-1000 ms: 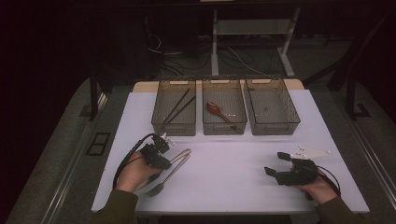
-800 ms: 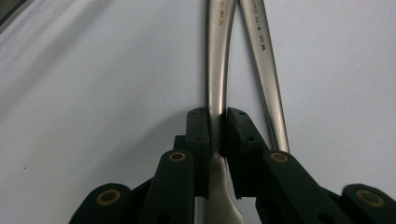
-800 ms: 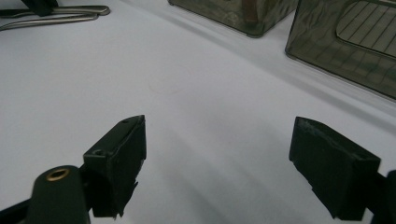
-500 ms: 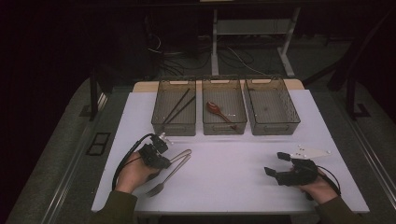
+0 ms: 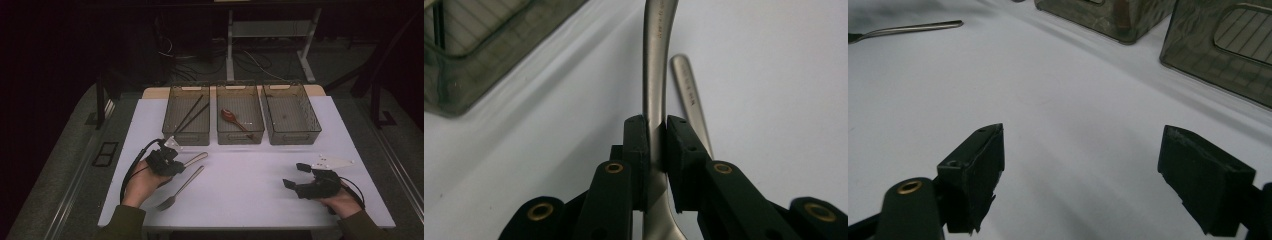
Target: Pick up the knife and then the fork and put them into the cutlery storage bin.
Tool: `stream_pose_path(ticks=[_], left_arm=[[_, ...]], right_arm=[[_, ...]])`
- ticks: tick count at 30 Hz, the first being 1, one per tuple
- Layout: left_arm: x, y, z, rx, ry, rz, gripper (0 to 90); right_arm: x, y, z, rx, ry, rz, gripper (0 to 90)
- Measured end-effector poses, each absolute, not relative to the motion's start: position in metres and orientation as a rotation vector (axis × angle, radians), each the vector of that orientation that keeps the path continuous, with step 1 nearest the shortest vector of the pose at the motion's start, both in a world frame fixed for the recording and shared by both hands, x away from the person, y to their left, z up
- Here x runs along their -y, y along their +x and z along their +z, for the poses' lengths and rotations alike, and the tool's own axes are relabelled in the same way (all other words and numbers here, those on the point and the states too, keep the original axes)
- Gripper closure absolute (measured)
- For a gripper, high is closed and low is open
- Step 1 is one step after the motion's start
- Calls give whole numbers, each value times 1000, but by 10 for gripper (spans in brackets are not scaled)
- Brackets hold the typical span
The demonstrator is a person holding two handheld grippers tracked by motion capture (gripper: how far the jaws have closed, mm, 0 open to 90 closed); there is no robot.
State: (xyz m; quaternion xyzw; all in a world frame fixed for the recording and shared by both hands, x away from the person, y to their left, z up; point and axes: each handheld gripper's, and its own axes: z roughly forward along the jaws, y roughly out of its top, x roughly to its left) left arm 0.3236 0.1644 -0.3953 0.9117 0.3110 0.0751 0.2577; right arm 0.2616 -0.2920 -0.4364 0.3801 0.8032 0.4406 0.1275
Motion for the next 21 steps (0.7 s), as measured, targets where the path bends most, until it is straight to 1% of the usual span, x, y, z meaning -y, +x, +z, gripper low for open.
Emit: stream_pose_path(ticks=[1,6,11,15,16,17,18,21], left_arm=[[-163,322,-394,-849,2456,194,792],[-153,318,-388,-766,2431,189,792],[-136,313,-383,-679,2422,172,792],[-118,310,-380,-575,2429,148,792],[-112,309,-380,-560,2429,136,792],[-106,308,-381,-538,2433,124,792],[-100,307,-381,-505,2443,122,792],[-82,304,-382,-436,2451,78,792]], right_arm=[[292,261,-435,-2351,1097,1278,190],[287,261,-426,-2411,1029,1247,154],[281,263,-420,-2493,963,1244,156],[275,266,-413,-2549,885,1224,165],[273,268,-410,-2554,864,1224,175],[270,269,-407,-2568,842,1224,212],[267,270,-404,-2588,807,1223,229],[255,272,-397,-2633,718,1212,244]])
